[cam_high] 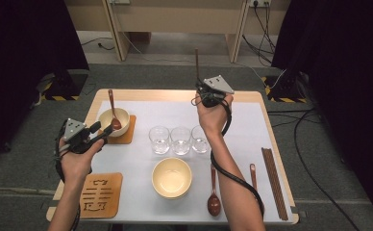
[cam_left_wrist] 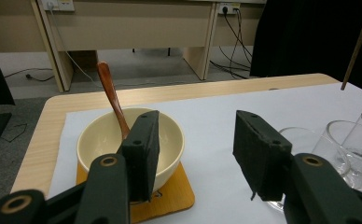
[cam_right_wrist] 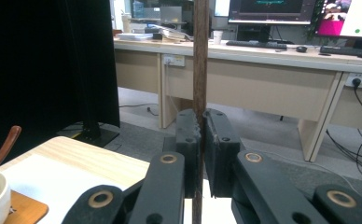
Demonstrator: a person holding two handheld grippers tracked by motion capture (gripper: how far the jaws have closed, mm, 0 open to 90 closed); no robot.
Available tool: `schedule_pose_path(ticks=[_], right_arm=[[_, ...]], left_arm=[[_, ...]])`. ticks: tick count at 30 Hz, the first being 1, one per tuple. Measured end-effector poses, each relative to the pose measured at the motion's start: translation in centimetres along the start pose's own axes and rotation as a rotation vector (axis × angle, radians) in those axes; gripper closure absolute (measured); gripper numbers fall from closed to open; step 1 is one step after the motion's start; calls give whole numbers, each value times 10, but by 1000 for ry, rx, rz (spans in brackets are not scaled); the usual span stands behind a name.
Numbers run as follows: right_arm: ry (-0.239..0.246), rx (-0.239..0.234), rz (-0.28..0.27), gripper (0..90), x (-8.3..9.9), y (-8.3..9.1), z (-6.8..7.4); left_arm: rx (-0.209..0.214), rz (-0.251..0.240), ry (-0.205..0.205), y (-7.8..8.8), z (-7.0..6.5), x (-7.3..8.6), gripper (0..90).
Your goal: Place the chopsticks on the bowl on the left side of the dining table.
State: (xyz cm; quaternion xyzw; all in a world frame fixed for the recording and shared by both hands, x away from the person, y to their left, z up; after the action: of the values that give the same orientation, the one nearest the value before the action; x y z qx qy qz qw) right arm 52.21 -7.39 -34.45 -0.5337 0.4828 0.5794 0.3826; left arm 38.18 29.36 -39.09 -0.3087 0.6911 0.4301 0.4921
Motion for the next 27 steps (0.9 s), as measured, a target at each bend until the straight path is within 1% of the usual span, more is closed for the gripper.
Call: schedule_pose_path(ticks=[3,8,9,13,17,27], right_arm=[[0,-5,-3,851,0,-1,1],[-1,-17,1,851,1,-2,7],[6,-19,0,851,0,-2,7],[8,-25,-3,851,0,-2,10],[-3,-35,1,851,0,-2,12],[11,-48,-1,851,0,-3,18]], left_arm=[[0,0,-1,0,0,0,501],[0,-6,-2,1,0,-1,501],[0,-6,-2,1,0,-1,501],[1,-6,-3,1,0,-1,501],[1,-6,-4,1,0,-1,501],[1,-4,-7,1,0,-1,501]])
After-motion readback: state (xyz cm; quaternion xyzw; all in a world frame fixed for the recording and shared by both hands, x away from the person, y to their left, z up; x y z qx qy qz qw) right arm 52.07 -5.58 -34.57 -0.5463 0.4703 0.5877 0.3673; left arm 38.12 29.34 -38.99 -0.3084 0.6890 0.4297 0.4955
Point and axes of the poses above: each handheld gripper's, and its own axes: y roughly backward along the jaws, x roughly out of its underside, z roughly to its left, the point moved 1 cm from there along -y, roughly forward along the jaws, and after that the axes turned 9 degrees about x, right-handed, at the moved point
